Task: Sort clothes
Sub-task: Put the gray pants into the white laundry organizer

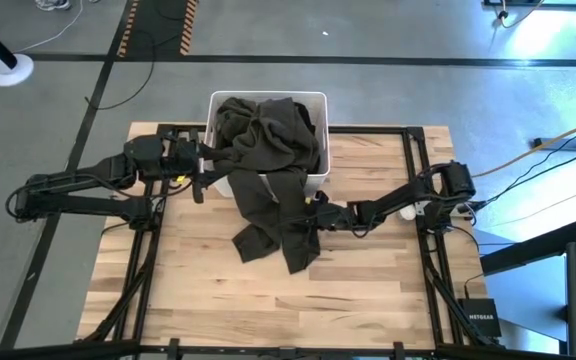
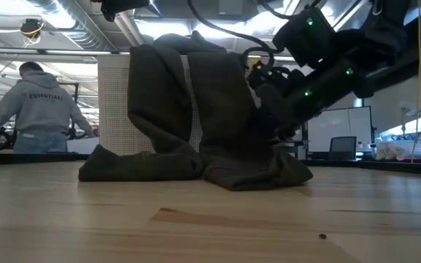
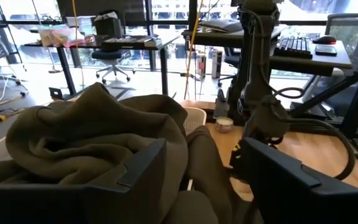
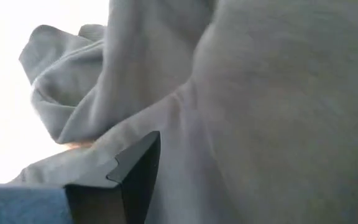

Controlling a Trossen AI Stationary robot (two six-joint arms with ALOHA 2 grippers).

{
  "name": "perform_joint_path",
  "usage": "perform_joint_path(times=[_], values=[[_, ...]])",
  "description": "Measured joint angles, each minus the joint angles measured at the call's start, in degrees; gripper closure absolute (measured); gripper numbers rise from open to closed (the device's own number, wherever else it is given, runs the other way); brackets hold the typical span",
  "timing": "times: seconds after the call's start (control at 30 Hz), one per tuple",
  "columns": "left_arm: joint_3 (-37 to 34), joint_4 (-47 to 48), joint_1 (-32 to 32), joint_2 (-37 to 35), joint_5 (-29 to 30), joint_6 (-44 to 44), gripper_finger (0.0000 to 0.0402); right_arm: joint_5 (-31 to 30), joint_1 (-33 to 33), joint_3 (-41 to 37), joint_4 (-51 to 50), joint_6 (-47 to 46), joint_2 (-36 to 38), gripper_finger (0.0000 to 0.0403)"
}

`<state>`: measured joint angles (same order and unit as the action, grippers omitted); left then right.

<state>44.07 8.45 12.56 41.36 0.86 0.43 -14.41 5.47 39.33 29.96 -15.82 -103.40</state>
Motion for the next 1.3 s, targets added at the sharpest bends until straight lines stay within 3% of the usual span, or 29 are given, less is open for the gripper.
perform_joint_path(times=[0.17, 0.4, 0.57, 0.73, 0.87, 1.0, 1.13, 1.3], values=[[0.0, 0.0, 0.0, 0.0, 0.0, 1.1, 0.0199, 2.3, 0.1, 2.7, -0.1, 1.5, -0.7, 0.0214], [0.0, 0.0, 0.0, 0.0, 0.0, 0.7, 0.0199, 5.9, 0.1, 8.4, -2.4, 8.5, 0.7, 0.0386], [0.0, 0.7, -0.1, 0.0, 0.0, 0.4, 0.0199, 5.0, 0.2, 14.2, -7.4, 12.4, 4.9, 0.0375], [0.0, 1.9, -0.1, 0.0, 0.0, 0.4, 0.0199, 3.6, 0.2, 23.1, -15.9, 19.7, 10.3, 0.0394], [0.0, 2.0, -0.1, 0.0, 0.0, 0.0, 0.0199, -2.1, 0.1, 33.5, -24.8, 26.4, 12.3, 0.0381], [0.0, 1.8, -0.1, 0.0, 0.0, 0.0, 0.0199, -11.9, -0.3, 44.7, -31.0, 36.4, 12.3, 0.0385], [0.0, 1.5, -0.1, 0.0, 0.0, 0.0, 0.0199, -14.8, -3.6, 52.7, -31.1, 44.5, 12.3, 0.0393], [0.0, 1.6, -0.1, 0.0, 0.0, 0.1, 0.0199, -14.0, -10.5, 57.7, -30.7, 46.3, 12.4, 0.0385]])
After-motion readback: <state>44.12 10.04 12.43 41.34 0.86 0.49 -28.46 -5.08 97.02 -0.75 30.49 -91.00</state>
